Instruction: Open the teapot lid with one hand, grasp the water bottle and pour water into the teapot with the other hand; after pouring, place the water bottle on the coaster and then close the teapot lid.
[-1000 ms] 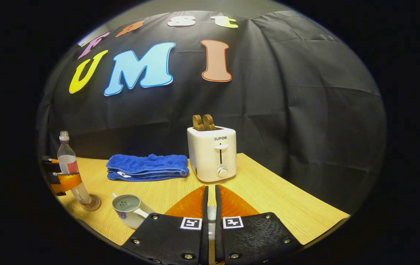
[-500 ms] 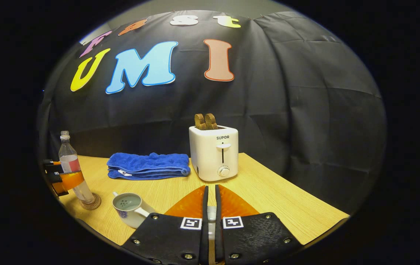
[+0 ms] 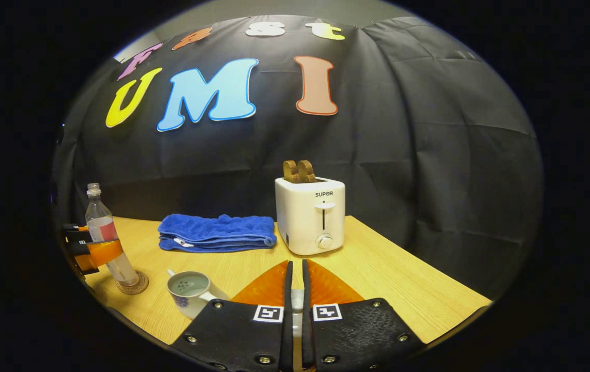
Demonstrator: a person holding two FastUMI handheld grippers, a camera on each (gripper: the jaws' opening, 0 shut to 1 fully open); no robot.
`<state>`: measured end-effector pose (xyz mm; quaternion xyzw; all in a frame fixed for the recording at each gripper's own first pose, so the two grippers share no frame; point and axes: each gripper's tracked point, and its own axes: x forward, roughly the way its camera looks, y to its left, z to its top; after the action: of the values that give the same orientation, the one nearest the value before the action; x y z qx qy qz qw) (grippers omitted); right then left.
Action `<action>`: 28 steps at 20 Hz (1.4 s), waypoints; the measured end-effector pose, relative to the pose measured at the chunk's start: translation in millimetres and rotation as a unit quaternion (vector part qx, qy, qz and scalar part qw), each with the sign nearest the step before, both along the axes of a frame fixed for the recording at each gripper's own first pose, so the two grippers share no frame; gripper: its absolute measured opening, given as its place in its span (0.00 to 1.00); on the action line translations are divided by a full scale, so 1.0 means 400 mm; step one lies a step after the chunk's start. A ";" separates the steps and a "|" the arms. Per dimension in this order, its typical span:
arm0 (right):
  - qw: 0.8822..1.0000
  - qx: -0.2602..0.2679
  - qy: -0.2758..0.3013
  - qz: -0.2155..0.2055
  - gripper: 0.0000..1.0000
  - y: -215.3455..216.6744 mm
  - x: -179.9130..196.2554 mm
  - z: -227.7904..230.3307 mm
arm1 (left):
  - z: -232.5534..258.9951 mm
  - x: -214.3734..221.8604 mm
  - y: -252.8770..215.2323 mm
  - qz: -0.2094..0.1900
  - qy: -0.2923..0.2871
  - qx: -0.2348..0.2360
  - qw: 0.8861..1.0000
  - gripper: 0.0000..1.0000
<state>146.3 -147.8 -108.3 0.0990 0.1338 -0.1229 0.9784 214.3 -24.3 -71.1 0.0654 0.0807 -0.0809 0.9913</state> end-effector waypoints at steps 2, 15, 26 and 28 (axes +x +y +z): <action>1.000 -0.009 -0.007 0.008 0.07 0.015 0.007 0.016 | -0.006 -0.006 0.000 0.002 0.002 -0.005 1.000 0.96; 0.992 0.022 -0.060 0.113 0.06 0.225 0.122 0.097 | 0.018 -0.100 0.053 0.013 -0.017 -0.037 0.999 1.00; 0.990 0.050 -0.036 0.127 0.06 0.288 0.182 0.026 | 0.060 -0.151 0.022 -0.003 -0.039 -0.066 0.997 1.00; 0.991 0.045 -0.040 0.122 0.06 0.284 0.186 0.033 | 0.063 -0.158 0.014 -0.010 -0.039 -0.068 0.997 1.00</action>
<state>220.8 -34.0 -95.1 0.1312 0.1111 0.0076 0.9851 151.2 -18.8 -45.9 0.0013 0.0359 -0.0937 0.9949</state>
